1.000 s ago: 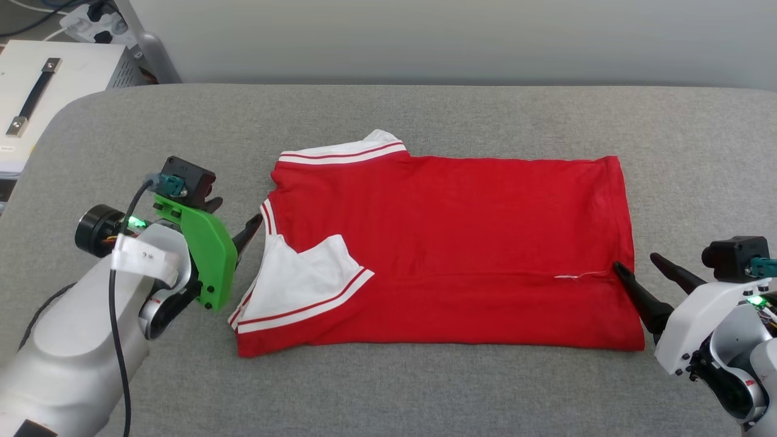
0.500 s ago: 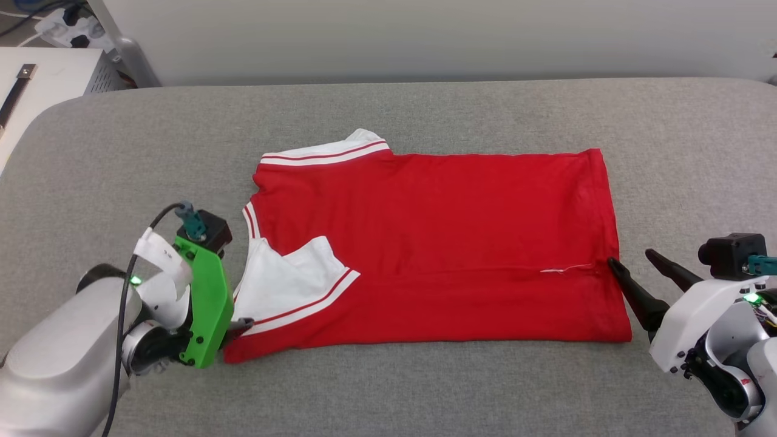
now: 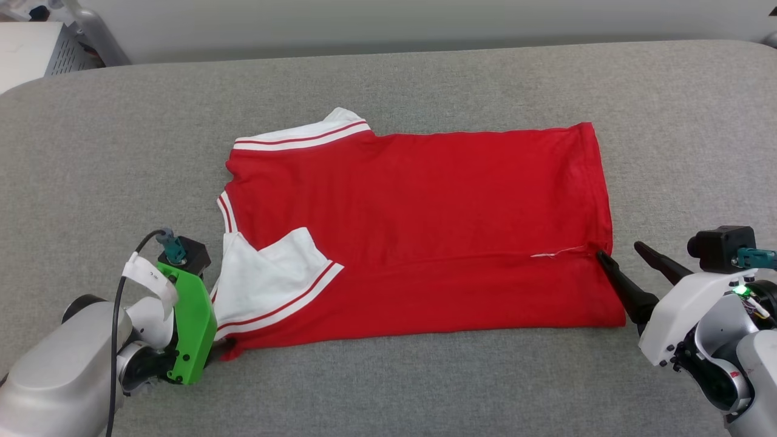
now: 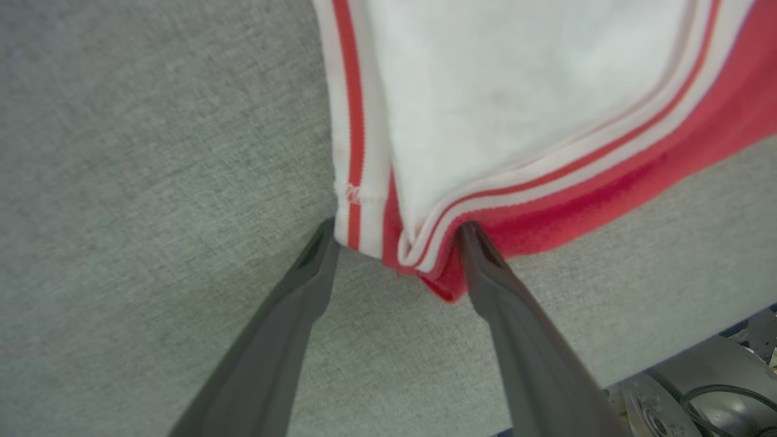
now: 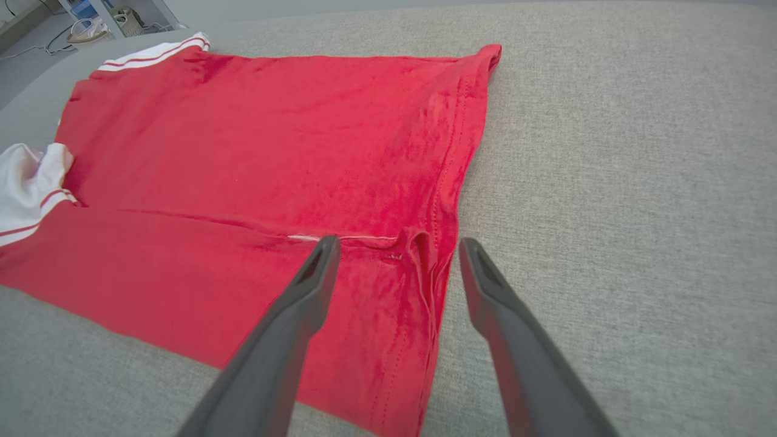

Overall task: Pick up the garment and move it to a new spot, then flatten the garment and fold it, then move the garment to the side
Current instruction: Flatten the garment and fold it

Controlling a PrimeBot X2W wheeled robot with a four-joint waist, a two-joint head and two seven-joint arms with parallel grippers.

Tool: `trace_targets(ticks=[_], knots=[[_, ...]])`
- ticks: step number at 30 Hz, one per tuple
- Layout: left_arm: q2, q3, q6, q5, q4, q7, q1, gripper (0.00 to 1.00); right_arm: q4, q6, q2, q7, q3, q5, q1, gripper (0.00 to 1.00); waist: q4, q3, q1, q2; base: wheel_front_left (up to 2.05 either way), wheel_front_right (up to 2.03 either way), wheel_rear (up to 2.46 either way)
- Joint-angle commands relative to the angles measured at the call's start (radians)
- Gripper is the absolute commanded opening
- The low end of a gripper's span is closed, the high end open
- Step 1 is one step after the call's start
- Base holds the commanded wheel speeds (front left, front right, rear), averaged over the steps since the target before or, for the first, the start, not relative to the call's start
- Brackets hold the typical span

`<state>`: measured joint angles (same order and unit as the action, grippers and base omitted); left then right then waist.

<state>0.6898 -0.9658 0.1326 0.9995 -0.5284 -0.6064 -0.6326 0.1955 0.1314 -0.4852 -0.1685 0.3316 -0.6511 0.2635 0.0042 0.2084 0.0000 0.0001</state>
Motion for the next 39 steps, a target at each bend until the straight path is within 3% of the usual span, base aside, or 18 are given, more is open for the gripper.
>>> trace_targets(ticks=[1,2,3,4,5,12,16,21,28,39], knots=[[-0.032,-0.025,-0.003,0.007,-0.03,0.009,0.028,1.0,-0.001,-0.001,-0.001,-0.002,0.003,0.004,0.015,1.0,-0.005,0.004,0.0,-0.0001,0.0,0.0,0.0],[-0.035,-0.032,-0.003,0.009,-0.034,0.012,0.03,1.0,-0.001,-0.001,-0.004,-0.003,0.002,0.003,0.016,1.0,-0.005,0.003,0.0,-0.0001,0.0,0.0,0.0],[-0.037,-0.042,-0.002,0.012,-0.032,0.017,0.031,0.45,-0.002,-0.001,-0.009,-0.004,0.001,0.003,0.018,1.0,-0.004,0.001,0.0,-0.0001,0.0,0.0,0.0],[-0.038,-0.048,-0.002,0.015,-0.029,0.024,0.031,0.16,-0.004,-0.001,-0.015,-0.005,0.001,0.005,0.019,1.0,-0.002,-0.002,0.0,-0.0001,0.0,0.0,0.0],[-0.037,-0.057,-0.002,0.021,-0.026,0.029,0.032,0.0,-0.009,-0.001,-0.022,-0.008,0.001,0.005,0.02,1.0,0.0,-0.007,0.0,-0.0001,0.0,0.0,0.0],[-0.002,-0.079,-0.002,0.042,0.022,0.109,0.011,0.0,-0.076,-0.001,-0.115,-0.111,-0.002,-0.002,0.031,1.0,0.018,-0.04,0.0,-0.0001,0.0,0.0,0.0],[0.029,-0.091,-0.002,0.034,0.064,0.153,-0.005,0.0,-0.167,-0.001,-0.224,-0.298,0.016,-0.066,0.04,1.0,0.033,-0.055,0.0,-0.0001,0.0,0.0,0.0],[0.052,-0.101,-0.002,0.025,0.116,0.179,-0.012,0.0,-0.222,-0.001,-0.289,-0.482,0.027,-0.124,0.053,1.0,0.047,-0.056,0.0,-0.0001,0.0,0.0,0.0],[0.055,-0.111,-0.002,-0.002,0.166,0.19,-0.037,0.0,-0.196,-0.001,-0.273,-0.611,0.058,-0.139,0.067,1.0,0.073,-0.031,0.0,-0.0001,0.0,0.0,0.0],[0.04,-0.118,-0.007,-0.044,0.194,0.204,-0.078,0.0,-0.008,-0.001,-0.177,-0.593,0.141,-0.102,0.101,1.0,0.097,0.024,0.0,-0.0001,0.0,0.0,0.0]])
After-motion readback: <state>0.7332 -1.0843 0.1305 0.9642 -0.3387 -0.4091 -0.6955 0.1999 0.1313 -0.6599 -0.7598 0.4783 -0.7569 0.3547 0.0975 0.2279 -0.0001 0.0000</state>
